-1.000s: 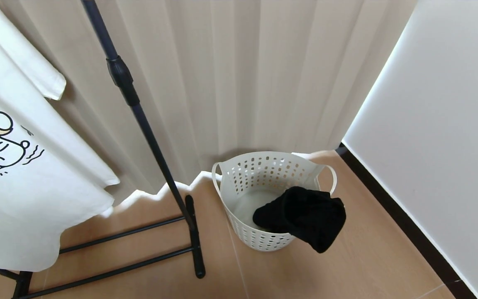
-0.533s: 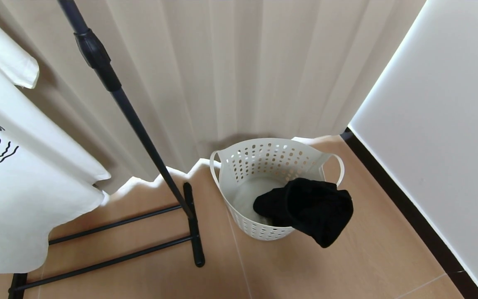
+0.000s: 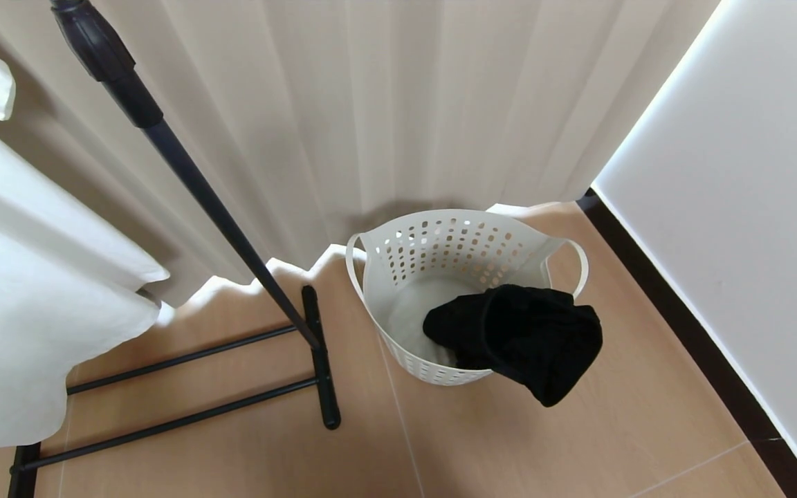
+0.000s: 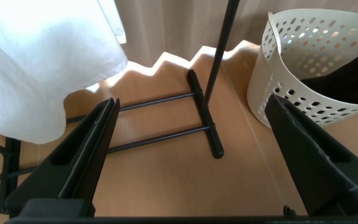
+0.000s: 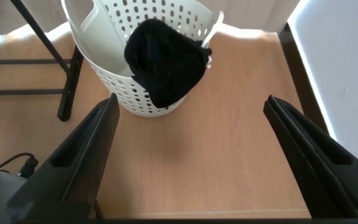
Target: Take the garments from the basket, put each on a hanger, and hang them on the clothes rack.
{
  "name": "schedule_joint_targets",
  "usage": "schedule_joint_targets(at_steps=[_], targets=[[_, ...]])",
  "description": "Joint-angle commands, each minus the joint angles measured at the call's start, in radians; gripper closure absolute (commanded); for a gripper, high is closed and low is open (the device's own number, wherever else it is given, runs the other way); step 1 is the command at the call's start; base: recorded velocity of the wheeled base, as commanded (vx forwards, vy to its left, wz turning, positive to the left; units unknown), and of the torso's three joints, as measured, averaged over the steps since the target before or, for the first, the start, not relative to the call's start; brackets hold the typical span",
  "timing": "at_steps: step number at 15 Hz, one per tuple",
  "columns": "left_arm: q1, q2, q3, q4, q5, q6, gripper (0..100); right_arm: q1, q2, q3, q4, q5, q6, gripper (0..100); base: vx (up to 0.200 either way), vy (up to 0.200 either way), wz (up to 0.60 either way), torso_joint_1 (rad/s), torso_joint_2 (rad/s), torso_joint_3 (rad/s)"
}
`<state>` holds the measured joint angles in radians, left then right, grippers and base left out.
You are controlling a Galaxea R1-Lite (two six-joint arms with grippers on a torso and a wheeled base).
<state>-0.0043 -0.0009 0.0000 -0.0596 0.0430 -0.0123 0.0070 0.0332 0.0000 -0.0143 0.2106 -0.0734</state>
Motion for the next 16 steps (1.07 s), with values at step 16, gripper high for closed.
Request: schedule_joint_targets(at_steps=[16], targets=[[0.000,0.001,0.000,-0.002,0.002,0.000,0,0.358,1.581,-0.600,-0.503,-0.172,-0.644,0,0.000,0.000,0.00,0.000,0.00,0.000]])
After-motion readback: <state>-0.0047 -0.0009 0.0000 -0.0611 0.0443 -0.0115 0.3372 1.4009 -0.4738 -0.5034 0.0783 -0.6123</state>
